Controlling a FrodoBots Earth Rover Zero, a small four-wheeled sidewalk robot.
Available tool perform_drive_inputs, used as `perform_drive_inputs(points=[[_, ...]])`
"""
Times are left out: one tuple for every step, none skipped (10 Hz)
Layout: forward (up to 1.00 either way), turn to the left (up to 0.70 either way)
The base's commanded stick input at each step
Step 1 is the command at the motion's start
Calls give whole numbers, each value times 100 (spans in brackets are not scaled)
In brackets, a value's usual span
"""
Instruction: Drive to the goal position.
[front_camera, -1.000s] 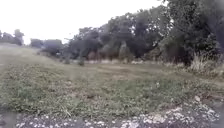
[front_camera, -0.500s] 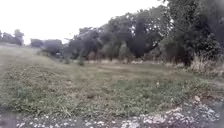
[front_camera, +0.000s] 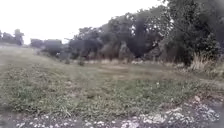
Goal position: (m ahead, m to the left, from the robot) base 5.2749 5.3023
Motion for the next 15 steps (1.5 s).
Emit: perform_drive_inputs(points=[[4,0],[4,0],[4,0],[4,0],[4,0],[1,0],[3,0],[4,0],[4,0],[4,0],[4,0],[0,0],[2,0],[4,0],[4,0]])
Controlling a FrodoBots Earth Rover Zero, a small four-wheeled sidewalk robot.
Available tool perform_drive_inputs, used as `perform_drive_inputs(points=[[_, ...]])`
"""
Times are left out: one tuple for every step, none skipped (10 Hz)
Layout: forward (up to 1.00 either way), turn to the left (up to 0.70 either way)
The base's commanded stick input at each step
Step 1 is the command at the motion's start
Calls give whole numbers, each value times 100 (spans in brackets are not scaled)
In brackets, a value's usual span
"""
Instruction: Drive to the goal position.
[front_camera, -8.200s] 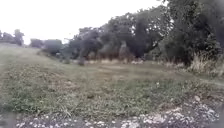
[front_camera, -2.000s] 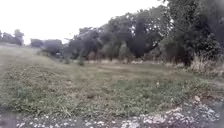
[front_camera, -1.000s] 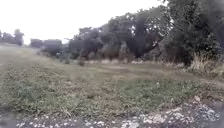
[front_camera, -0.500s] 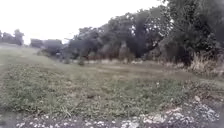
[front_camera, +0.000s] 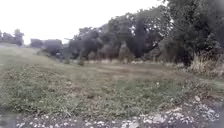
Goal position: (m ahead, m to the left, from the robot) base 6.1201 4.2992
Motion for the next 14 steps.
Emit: perform_drive_inputs(points=[[4,0],[3,0],[1,0],[4,0],[4,0],[4,0],[2,0],[0,0],[4,0],[4,0],[4,0],[4,0],[4,0],[4,0]])
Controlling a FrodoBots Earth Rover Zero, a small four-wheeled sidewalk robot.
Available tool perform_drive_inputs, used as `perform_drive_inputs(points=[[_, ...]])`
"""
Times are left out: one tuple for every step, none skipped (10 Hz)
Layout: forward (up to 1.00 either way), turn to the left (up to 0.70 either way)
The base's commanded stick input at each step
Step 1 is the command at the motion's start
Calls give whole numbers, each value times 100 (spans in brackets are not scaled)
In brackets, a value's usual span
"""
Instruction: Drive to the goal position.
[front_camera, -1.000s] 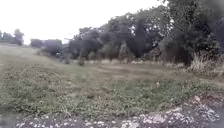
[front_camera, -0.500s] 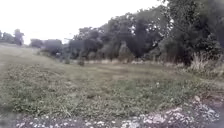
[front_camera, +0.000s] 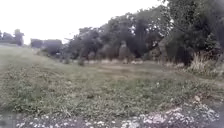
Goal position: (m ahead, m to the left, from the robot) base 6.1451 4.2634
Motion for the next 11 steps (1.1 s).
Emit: perform_drive_inputs(points=[[0,0],[2,0],[4,0],[1,0],[3,0],[3,0],[1,0],[0,0],[2,0],[4,0],[4,0]])
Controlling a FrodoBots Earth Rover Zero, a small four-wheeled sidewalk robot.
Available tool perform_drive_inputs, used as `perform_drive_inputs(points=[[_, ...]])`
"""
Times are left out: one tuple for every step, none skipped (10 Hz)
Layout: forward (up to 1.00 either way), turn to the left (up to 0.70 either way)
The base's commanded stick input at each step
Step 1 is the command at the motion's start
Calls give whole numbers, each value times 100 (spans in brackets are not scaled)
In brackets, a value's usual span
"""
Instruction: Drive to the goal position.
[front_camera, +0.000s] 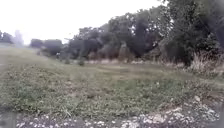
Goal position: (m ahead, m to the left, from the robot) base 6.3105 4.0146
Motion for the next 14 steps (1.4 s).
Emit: perform_drive_inputs(points=[[4,0],[3,0],[1,0],[3,0],[1,0],[0,0],[2,0],[4,0],[4,0],[4,0],[1,0],[3,0],[3,0],[2,0]])
